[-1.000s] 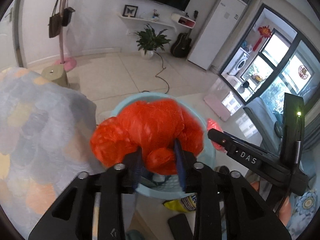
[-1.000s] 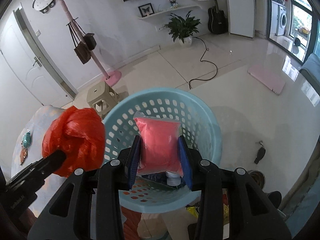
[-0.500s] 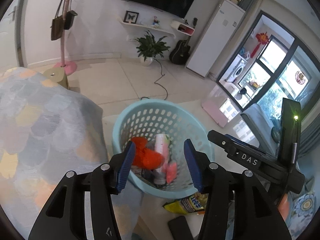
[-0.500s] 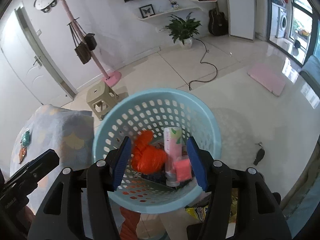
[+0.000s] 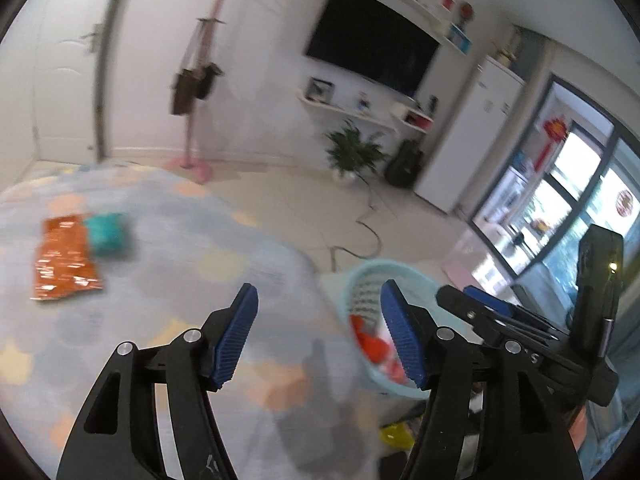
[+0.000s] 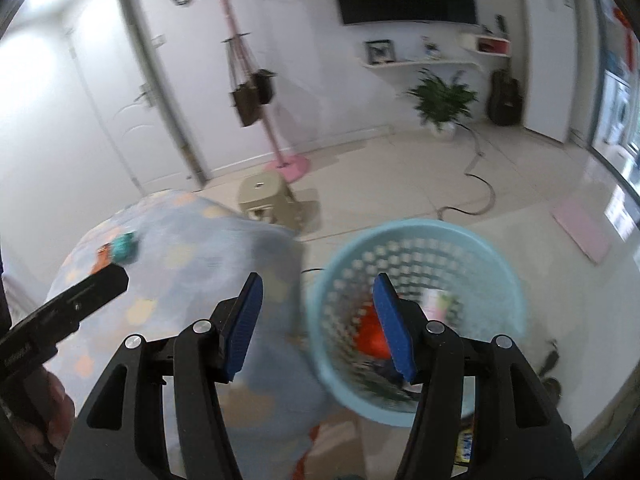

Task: Collect trash
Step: 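Grasp the orange snack packet with the left tool while the right tool grasps the teal packet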

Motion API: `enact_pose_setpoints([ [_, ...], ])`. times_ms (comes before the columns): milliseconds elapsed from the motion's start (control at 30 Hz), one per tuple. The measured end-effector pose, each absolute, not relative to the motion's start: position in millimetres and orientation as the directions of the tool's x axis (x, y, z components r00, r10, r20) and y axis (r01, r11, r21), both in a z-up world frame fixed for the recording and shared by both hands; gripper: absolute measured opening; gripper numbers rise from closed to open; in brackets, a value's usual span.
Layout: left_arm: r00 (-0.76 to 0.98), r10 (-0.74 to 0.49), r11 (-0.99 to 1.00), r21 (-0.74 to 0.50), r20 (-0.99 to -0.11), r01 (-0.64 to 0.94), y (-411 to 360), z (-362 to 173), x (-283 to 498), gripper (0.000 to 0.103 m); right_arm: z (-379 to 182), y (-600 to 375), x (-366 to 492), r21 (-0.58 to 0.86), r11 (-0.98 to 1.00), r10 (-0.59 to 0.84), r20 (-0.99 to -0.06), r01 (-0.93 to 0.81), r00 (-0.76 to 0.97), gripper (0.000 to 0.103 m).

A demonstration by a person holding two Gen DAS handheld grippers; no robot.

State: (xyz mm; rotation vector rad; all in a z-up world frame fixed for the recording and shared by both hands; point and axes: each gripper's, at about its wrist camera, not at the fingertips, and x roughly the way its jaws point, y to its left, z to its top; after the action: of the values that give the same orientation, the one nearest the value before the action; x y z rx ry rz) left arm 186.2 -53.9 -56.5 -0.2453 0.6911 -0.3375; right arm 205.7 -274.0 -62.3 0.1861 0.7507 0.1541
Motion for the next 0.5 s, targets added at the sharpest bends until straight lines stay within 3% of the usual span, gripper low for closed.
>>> enact_pose_setpoints([
  [267,0.785,-0.235,0.937,-0.349,-0.574,0.025,46.2,-48.3,178.4,0.063,-39.9,-168.8,223.8,0.184,0.945,0.325,-0.646,-0.272,0.691,0.054],
  [500,0.765,-0.141,0.926,-0.357,-0.628,-0.122,114.1,-70.8,195.2,0.063,-45.7,-81.4,263.6,0.193,0.892,0.425,-0.665,-0.408,0.614,0.054],
])
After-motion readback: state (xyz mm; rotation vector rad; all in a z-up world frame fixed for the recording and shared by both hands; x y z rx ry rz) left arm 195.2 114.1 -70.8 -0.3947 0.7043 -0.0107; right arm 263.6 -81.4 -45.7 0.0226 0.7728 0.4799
